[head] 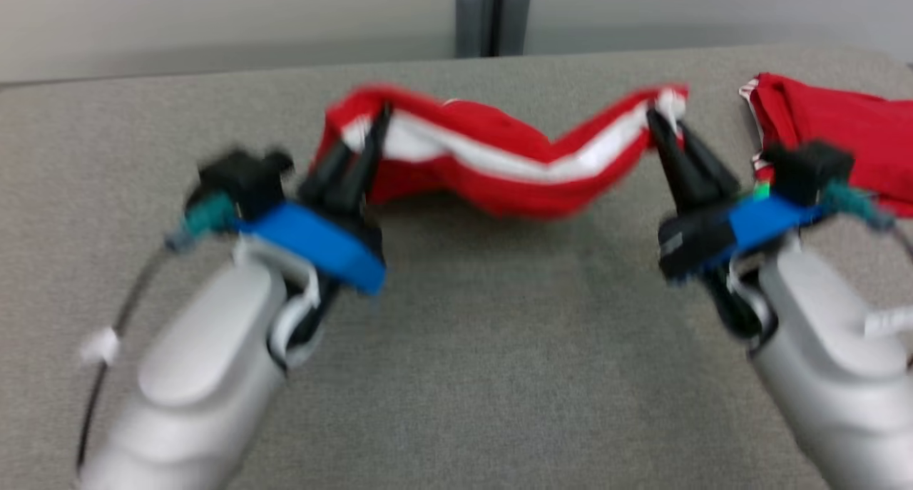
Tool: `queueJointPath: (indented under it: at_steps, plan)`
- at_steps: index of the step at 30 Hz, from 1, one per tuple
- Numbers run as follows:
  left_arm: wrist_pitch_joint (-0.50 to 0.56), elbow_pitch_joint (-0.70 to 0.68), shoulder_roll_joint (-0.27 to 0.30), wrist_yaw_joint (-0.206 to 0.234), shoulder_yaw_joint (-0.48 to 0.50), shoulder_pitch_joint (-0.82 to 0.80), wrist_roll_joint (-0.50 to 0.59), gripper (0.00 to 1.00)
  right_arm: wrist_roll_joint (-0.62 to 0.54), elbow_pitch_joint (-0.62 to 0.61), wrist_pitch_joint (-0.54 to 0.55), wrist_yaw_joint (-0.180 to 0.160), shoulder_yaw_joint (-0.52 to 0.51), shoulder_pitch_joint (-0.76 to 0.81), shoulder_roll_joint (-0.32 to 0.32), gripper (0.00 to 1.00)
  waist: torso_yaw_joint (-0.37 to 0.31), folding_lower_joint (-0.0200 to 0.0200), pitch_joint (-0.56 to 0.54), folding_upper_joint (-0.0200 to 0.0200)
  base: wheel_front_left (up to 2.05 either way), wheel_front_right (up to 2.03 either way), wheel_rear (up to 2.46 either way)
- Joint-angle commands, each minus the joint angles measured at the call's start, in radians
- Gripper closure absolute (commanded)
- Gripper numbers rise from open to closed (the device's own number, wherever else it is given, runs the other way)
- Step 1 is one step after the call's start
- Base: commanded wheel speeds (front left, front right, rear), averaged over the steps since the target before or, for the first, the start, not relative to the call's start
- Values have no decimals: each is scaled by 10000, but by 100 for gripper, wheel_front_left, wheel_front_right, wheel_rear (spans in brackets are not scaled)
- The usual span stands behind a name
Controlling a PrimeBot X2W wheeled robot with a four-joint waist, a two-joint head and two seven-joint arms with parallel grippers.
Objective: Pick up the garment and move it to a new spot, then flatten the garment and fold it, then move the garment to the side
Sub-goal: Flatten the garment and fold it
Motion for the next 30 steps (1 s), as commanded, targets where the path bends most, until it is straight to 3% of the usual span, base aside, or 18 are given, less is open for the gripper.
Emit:
queueJointPath:
  at_steps: [1,7,11,19,24,30]
  plan:
    - [208,66,120,-9,-27,-1037,-246,100,126,237,84,1,45,-1051,55,100,76,-1,439,-1,0,0,0]
    - [983,813,281,-9,-77,-4984,-1111,100,979,1564,749,1,-187,-4914,380,100,-22,-1,1785,-1,0,0,0]
    - [1109,1375,201,-9,-225,-6759,-1390,100,1459,2343,915,1,-512,-6629,514,100,-42,-1,2340,-1,0,0,0]
    - [571,2623,-45,-10,-901,-10286,-1885,100,1876,3768,493,1,-582,-9845,593,100,-154,-1,3137,-1,0,0,0]
    - [-16,2767,-26,-10,-1572,-10614,-2443,100,2112,4098,229,1,-49,-9839,573,100,-98,-1,3217,-1,0,0,0]
    - [-404,2643,171,-10,-2377,-8661,-3062,100,2658,3843,41,1,956,-7916,360,100,59,-1,2877,-1,0,0,0]
